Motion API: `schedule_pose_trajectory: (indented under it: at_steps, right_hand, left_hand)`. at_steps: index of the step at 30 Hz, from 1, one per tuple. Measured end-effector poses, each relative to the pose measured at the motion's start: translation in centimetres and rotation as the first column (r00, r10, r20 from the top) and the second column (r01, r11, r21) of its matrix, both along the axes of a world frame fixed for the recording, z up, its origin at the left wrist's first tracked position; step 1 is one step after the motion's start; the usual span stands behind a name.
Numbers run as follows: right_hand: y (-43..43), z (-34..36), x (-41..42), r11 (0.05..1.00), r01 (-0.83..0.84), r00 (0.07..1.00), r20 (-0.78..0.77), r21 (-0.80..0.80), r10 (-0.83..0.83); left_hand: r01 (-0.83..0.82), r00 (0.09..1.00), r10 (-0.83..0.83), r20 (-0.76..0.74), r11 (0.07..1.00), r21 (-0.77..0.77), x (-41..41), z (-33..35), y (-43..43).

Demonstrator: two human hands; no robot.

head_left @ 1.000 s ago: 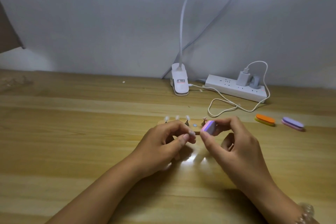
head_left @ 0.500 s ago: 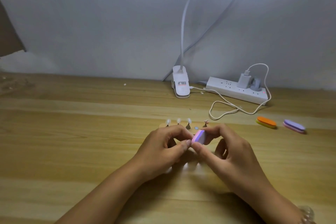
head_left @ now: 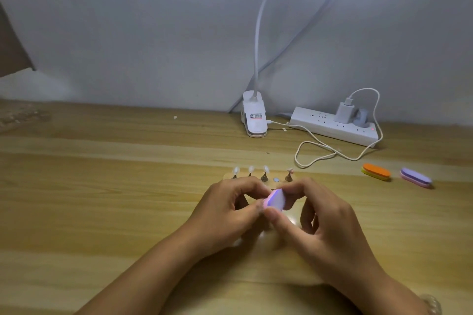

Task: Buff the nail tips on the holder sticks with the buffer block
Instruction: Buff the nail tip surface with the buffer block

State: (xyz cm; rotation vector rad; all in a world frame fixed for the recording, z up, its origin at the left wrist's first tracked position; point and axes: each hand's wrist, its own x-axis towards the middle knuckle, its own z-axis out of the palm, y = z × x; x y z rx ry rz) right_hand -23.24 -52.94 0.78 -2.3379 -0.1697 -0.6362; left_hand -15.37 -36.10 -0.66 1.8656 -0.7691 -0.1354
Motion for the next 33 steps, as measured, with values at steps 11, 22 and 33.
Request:
schedule_pose_trajectory:
  at_steps: [11, 22, 33]
  right_hand:
    - [-0.20, 0.15, 0.18, 0.998, 0.016, 1.000, -0.004, 0.055, -0.016]
    - [-0.55, -0.11, 0.55, 0.993, 0.050, 0.999, -0.026, 0.107, -0.048]
    - [-0.48, -0.03, 0.41, 0.996, 0.038, 0.999, 0.005, 0.086, -0.039]
  left_hand:
    - [-0.004, 1.000, 0.003, -0.007, 1.000, -0.019, -0.18, -0.01, -0.13]
    - [-0.006, 1.000, 0.006, 0.030, 1.000, -0.013, -0.21, -0.02, -0.10]
    - [0.011, 0.999, -0.010, 0.049, 1.000, -0.015, -0.42, 0.20, -0.04]
